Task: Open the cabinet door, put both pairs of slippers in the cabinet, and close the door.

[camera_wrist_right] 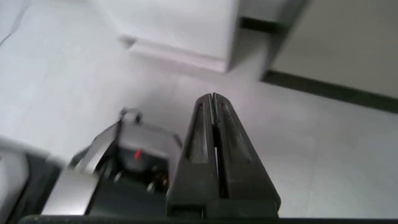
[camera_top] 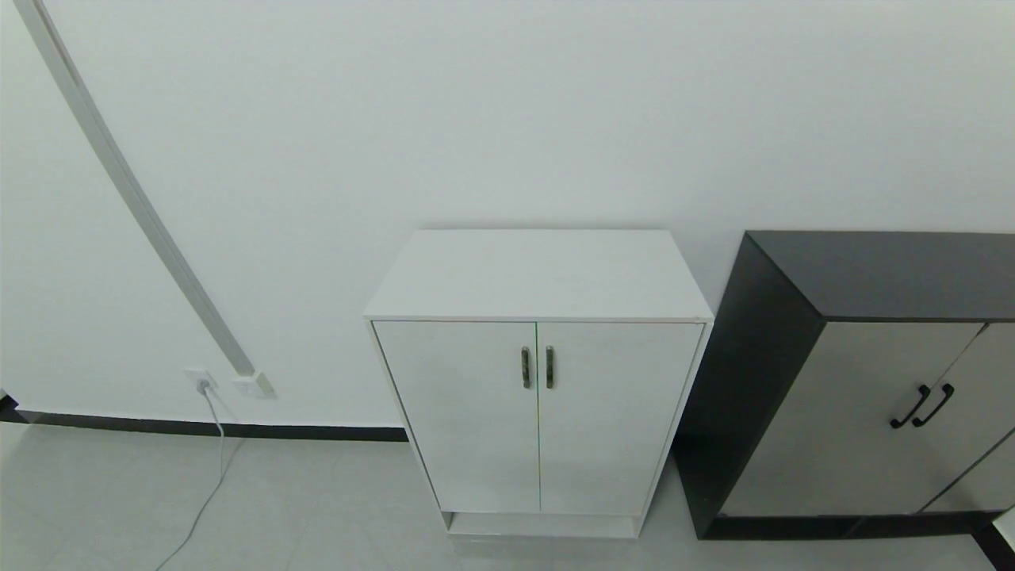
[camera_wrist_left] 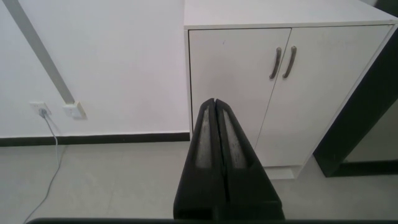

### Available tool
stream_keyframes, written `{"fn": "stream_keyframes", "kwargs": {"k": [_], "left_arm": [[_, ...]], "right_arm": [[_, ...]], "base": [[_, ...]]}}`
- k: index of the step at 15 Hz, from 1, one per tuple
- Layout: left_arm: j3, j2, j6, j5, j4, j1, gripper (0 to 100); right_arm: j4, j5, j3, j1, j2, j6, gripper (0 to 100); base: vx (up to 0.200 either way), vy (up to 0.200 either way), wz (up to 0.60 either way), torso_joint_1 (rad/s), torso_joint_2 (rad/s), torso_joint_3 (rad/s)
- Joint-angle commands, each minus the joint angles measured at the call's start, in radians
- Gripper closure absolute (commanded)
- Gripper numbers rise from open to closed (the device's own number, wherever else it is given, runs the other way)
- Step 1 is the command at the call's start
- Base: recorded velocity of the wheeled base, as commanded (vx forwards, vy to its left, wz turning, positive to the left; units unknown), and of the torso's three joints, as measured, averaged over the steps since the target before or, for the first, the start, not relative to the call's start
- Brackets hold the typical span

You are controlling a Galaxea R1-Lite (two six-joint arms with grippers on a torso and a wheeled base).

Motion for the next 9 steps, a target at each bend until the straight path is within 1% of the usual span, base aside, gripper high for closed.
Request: {"fn": "stream_keyframes", "kwargs": {"k": [1,3,4,7,9], "left_arm": [[0.0,0.001,0.0,-0.001,0.0,0.0,100],[0.0,0.001,0.0,0.001,0.0,-0.001,100],[0.0,0.001,0.0,0.001,0.0,-0.001,100],[0.0,0.001,0.0,0.001,0.0,0.0,100],[0.0,0.001,0.0,0.001,0.0,0.0,100]], "right_arm": [[-0.001,-0.004,0.001,-0.098,-0.126,-0.003,100],[-0.001,-0.004,0.001,-0.178,-0.265,-0.003,100],[0.001,-0.004,0.001,-0.201,-0.314,-0.003,100],[-0.001,-0.004,0.001,-0.206,-0.448,-0.003,100],[-0.001,-0.005,0.001,-0.206,-0.463,0.009,100]], "base": [[0.0,0.0,0.0,0.0,0.0,0.0],[0.0,0.0,0.0,0.0,0.0,0.0],[0.0,0.0,0.0,0.0,0.0,0.0],[0.0,0.0,0.0,0.0,0.0,0.0],[0.0,0.0,0.0,0.0,0.0,0.0]]}}
